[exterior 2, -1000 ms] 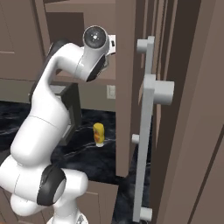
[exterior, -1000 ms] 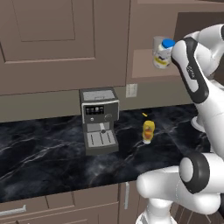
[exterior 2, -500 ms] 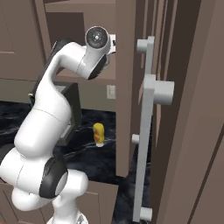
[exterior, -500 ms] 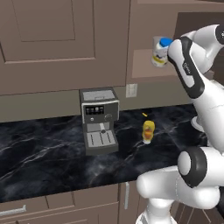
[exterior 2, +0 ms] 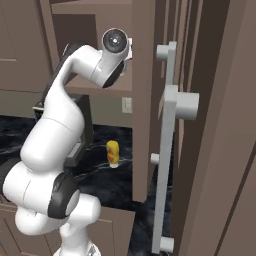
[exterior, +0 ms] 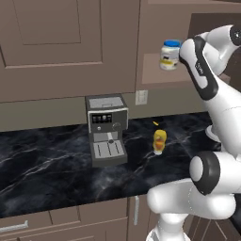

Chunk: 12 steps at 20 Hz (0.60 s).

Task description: Pick the mayonnaise and mustard from the counter and place them in the cabinet.

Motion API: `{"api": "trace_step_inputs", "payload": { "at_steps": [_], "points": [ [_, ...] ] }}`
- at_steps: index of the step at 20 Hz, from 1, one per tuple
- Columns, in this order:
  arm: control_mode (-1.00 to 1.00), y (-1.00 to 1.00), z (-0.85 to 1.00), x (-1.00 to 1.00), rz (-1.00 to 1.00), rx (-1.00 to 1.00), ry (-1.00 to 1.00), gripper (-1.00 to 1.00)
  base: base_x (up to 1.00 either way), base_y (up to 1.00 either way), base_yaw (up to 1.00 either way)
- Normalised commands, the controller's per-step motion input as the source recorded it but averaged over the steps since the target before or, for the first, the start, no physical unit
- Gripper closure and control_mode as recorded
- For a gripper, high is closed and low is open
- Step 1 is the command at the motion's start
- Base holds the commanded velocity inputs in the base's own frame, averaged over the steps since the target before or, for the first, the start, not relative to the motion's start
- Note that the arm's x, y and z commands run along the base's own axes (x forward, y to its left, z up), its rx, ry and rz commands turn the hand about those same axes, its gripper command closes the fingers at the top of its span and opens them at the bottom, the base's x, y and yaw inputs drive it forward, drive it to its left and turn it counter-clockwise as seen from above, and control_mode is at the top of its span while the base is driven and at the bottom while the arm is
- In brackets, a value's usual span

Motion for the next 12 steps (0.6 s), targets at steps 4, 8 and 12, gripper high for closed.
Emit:
{"api": "trace_step_inputs", "payload": {
  "at_steps": [4,8,12],
  "points": [
    [-1.0,0.0,0.0,0.0,0.03,0.05,0.0,-1.0,0.0,0.0,0.0],
    [-1.0,0.0,0.0,0.0,0.04,0.02,0.0,-1.0,0.0,0.0,0.0],
    [-1.0,0.0,0.01,-0.04,0.04,0.02,0.0,-1.0,0.0,0.0,0.0]
  ]
}}
